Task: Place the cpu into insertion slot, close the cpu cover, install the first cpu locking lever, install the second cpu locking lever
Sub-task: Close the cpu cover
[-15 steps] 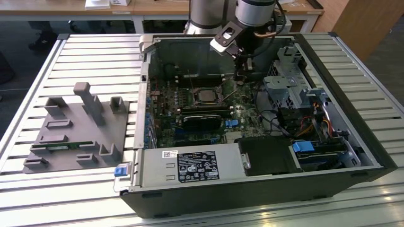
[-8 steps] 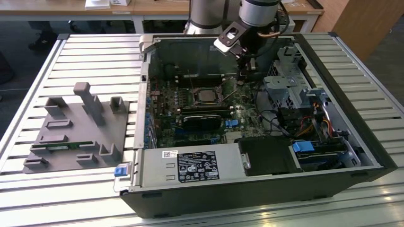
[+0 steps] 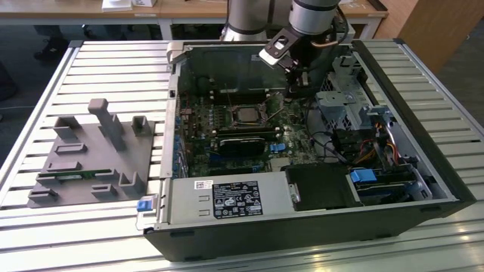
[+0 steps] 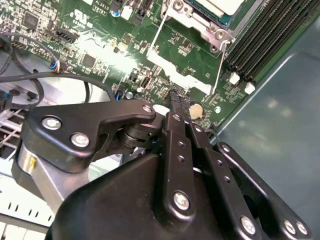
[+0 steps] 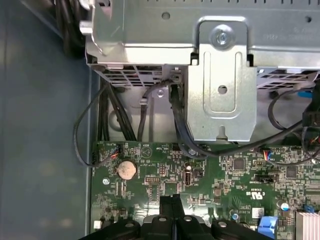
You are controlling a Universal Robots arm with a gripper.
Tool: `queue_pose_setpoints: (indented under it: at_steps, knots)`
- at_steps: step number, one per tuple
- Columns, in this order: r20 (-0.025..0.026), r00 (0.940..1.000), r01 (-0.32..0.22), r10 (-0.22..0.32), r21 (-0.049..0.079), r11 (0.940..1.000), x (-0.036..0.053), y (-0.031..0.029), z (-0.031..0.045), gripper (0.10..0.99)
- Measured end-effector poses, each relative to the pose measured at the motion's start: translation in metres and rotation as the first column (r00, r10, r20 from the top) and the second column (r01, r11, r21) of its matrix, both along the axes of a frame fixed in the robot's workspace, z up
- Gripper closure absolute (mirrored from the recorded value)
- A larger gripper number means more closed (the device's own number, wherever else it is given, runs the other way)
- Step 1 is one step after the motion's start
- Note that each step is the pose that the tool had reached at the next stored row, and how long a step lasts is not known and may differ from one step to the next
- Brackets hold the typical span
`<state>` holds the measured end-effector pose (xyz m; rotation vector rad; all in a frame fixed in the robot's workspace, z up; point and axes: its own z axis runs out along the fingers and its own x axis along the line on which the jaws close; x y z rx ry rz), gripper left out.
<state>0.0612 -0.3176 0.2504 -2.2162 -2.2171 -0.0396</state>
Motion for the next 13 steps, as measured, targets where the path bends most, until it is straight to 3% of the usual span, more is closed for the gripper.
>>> queue_pose_setpoints:
  at_steps: [4, 13]
  knots:
    - [-0.0036, 1.0, 0.0, 0.0, 0.0, 1.0, 0.0001, 0.0, -0.0065, 0.969]
    - [-0.0043, 1.0, 0.0, 0.0, 0.0, 1.0, -0.0027, -0.0001, -0.0072, 0.969]
